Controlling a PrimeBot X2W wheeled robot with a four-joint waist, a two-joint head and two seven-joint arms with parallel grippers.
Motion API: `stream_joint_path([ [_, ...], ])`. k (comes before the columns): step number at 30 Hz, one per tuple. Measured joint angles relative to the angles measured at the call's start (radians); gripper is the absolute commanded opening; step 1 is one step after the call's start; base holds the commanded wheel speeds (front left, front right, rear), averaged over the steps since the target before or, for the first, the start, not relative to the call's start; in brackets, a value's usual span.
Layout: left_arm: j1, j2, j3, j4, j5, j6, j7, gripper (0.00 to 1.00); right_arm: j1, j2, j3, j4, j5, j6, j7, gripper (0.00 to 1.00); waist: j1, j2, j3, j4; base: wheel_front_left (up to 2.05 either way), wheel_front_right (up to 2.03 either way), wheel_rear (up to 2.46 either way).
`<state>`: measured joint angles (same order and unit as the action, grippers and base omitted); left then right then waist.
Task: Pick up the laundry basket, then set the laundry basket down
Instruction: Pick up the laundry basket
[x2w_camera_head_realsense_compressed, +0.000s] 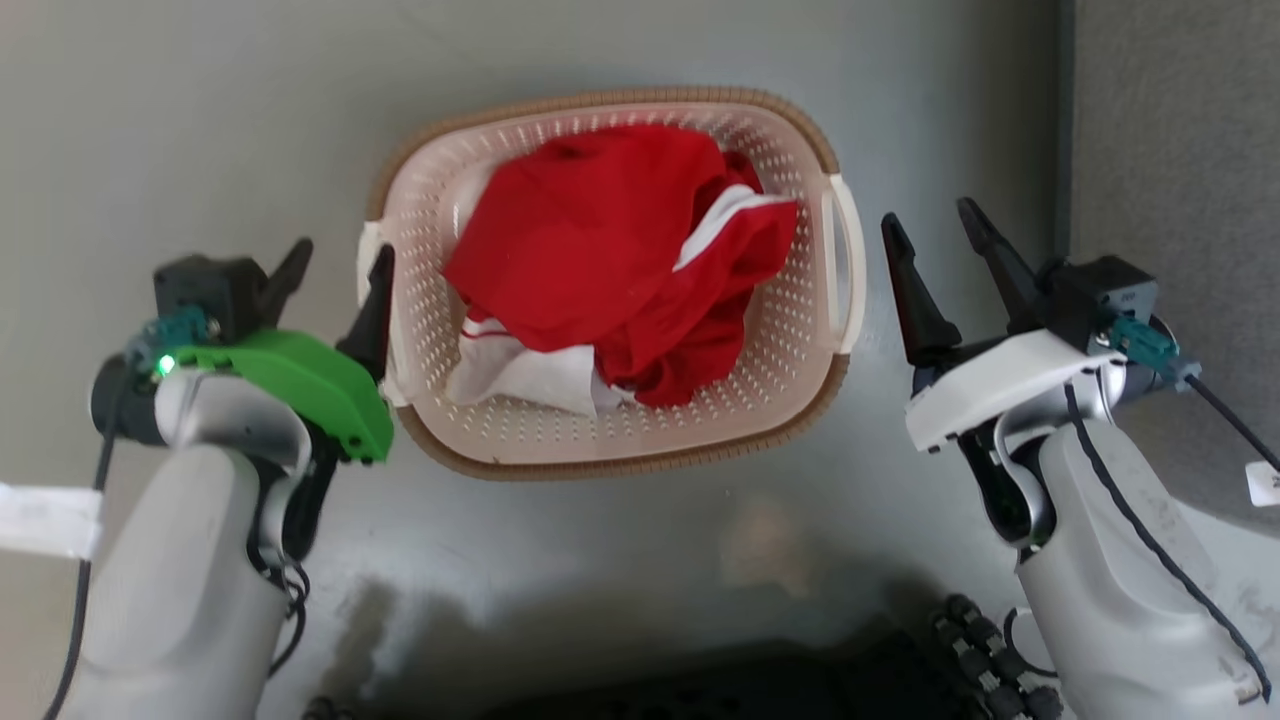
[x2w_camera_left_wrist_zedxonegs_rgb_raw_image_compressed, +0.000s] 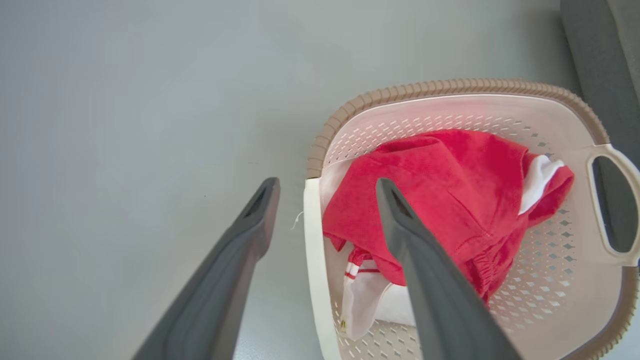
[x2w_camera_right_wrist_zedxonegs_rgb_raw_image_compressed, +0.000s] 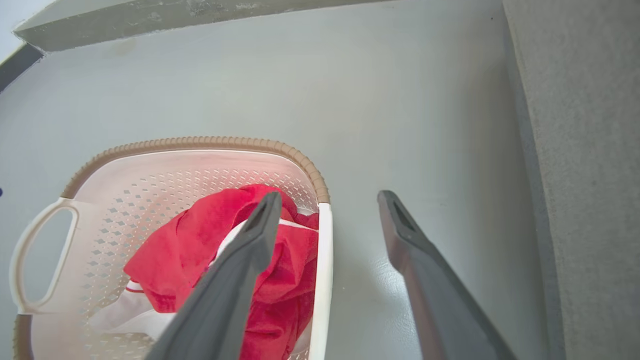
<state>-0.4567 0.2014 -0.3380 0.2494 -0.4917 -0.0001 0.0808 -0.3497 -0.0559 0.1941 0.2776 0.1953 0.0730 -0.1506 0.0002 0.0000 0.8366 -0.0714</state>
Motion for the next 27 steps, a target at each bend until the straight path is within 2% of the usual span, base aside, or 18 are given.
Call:
stream_joint_path([
  [13,-0.164,-0.014,-0.017,0.210,-0.002,-0.053,0.023,1.00,-0.125,-0.002,0.075,0.170,0.064,0.006,-0.016,1.00,0.0000,0.0000,0.137,-0.014,0.00,0.00,0.00],
  [27,-0.295,-0.035,-0.035,0.418,-0.016,-0.090,0.079,1.00,-0.239,-0.003,0.167,0.315,0.124,0.009,-0.016,1.00,-0.0001,0.0000,0.169,-0.014,0.00,0.00,0.00],
])
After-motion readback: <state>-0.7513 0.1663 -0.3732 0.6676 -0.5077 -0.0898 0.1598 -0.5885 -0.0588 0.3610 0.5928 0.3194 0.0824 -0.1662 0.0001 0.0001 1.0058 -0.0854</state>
